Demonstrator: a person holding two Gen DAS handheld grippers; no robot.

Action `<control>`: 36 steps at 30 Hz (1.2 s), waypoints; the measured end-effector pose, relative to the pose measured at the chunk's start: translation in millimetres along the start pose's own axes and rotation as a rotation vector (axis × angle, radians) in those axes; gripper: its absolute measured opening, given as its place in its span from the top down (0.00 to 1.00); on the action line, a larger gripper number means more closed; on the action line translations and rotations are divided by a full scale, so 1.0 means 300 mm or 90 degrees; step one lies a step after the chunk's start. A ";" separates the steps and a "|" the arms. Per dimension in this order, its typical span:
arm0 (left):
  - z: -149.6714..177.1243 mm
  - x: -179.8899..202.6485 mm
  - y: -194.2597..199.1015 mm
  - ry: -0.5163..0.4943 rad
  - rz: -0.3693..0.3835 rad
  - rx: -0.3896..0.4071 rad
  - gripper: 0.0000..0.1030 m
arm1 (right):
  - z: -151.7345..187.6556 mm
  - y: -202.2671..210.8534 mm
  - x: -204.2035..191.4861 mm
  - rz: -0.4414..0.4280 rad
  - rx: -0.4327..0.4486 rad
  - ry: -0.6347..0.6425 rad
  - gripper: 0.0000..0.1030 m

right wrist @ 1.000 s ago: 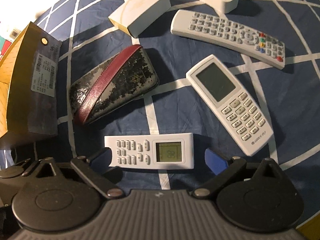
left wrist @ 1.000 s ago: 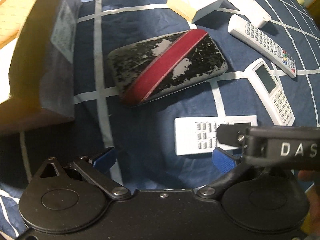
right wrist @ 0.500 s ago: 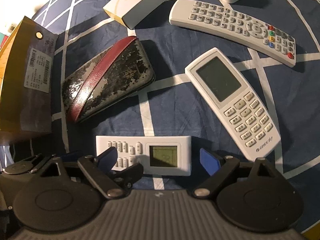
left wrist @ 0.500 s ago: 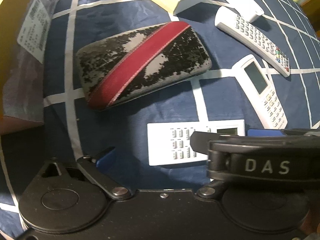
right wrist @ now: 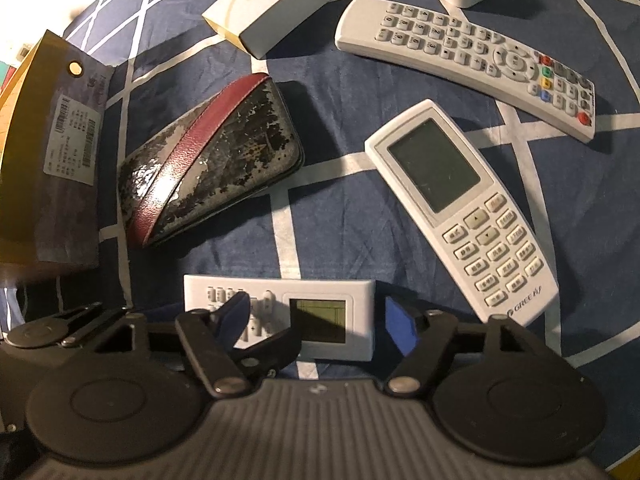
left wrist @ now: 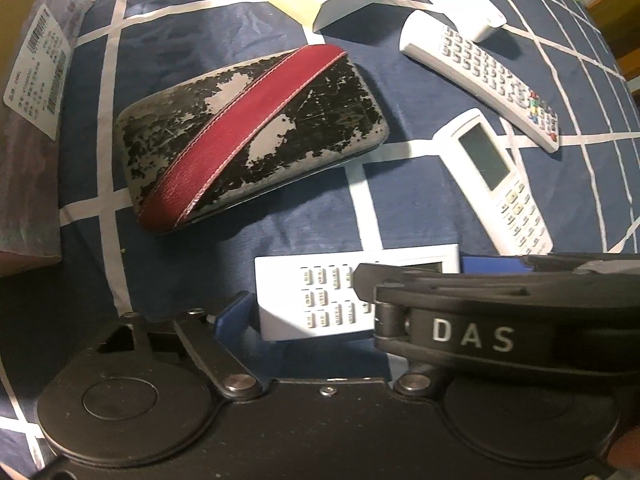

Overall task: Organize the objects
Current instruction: 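Close the right tool on the white AC remote with LCD screen, then lift the held AC remote with the right tool over the cardboard box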

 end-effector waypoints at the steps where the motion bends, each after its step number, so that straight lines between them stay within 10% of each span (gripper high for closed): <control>1: -0.002 0.000 0.000 0.002 0.000 -0.001 0.24 | -0.002 0.000 -0.001 -0.002 -0.002 0.000 0.34; 36: -0.046 -0.122 0.319 0.031 -0.056 0.096 0.26 | -0.040 0.222 -0.291 -0.048 0.079 0.086 0.35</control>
Point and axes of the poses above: each gripper's, at about its wrist camera, not at the fingertips, and y roughly against the way its jaws point, x to its right, z to its underside, the point moved 3 cm from there along -y, roughly the way its jaws point, and after that the axes turned 2 degrees about x, right-handed, at the moved point
